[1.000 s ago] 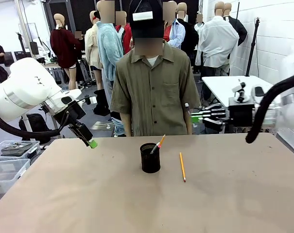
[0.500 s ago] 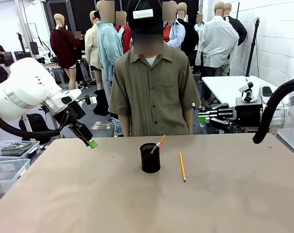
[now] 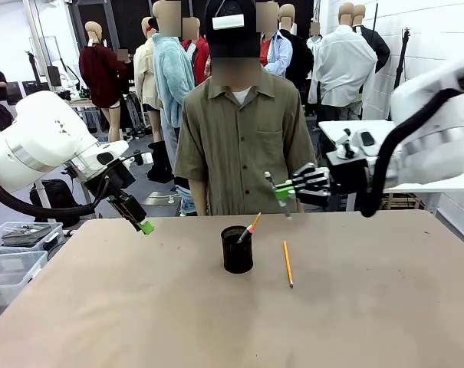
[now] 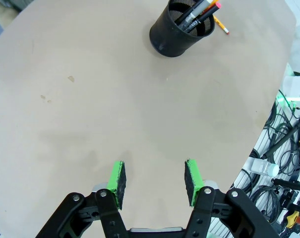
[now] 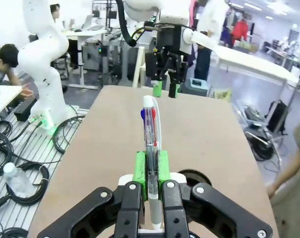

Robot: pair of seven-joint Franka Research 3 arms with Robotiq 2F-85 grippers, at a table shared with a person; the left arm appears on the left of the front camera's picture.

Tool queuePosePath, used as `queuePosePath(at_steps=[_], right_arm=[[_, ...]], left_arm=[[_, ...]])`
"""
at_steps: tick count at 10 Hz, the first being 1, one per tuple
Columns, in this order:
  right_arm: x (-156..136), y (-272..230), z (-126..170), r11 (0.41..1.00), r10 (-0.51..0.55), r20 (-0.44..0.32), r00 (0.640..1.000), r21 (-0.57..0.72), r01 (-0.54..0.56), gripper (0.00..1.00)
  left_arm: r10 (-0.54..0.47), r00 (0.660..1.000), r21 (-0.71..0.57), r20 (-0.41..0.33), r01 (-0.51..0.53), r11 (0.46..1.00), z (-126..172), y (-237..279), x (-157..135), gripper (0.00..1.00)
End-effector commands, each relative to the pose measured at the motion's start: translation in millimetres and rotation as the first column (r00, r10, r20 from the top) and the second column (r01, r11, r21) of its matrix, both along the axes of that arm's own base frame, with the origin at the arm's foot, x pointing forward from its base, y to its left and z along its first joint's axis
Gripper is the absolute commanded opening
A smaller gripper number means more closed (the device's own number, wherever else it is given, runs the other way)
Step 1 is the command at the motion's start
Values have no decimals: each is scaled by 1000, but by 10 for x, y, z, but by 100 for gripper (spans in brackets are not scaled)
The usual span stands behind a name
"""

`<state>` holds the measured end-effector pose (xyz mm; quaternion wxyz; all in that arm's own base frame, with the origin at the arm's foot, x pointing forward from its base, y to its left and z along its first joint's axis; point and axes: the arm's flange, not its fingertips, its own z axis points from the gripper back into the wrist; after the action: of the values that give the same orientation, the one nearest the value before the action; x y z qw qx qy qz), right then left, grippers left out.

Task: Place the pens into the pen holder.
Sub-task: Pick up a writing instrument from the table and place it into the Pen holder.

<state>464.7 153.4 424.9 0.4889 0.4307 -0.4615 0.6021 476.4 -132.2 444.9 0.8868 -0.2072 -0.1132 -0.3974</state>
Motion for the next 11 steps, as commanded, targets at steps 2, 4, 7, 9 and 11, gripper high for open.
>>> queuePosePath(at_steps=[2, 4, 7, 9, 11], right_arm=[[522, 327, -110, 990, 136, -30, 990, 46, -135, 0], [707, 556, -176, 970, 210, -47, 977, 137, -202, 0], [908, 838, -209, 954, 281, -94, 955, 132, -268, 0], [1034, 1044, -322, 938, 328, -89, 941, 152, -312, 0], [1124, 1207, -508, 923, 369, -127, 921, 165, -347, 0]], left_arm=[[-13, 1000, -5, 0, 13, 1000, 13, 21, 10, 63], [-13, 1000, -5, 0, 13, 1000, 13, 21, 10, 63], [-13, 1000, -5, 0, 13, 1000, 13, 21, 10, 63], [-13, 1000, -5, 0, 13, 1000, 13, 21, 10, 63], [-13, 1000, -5, 0, 13, 1000, 13, 21, 10, 63]])
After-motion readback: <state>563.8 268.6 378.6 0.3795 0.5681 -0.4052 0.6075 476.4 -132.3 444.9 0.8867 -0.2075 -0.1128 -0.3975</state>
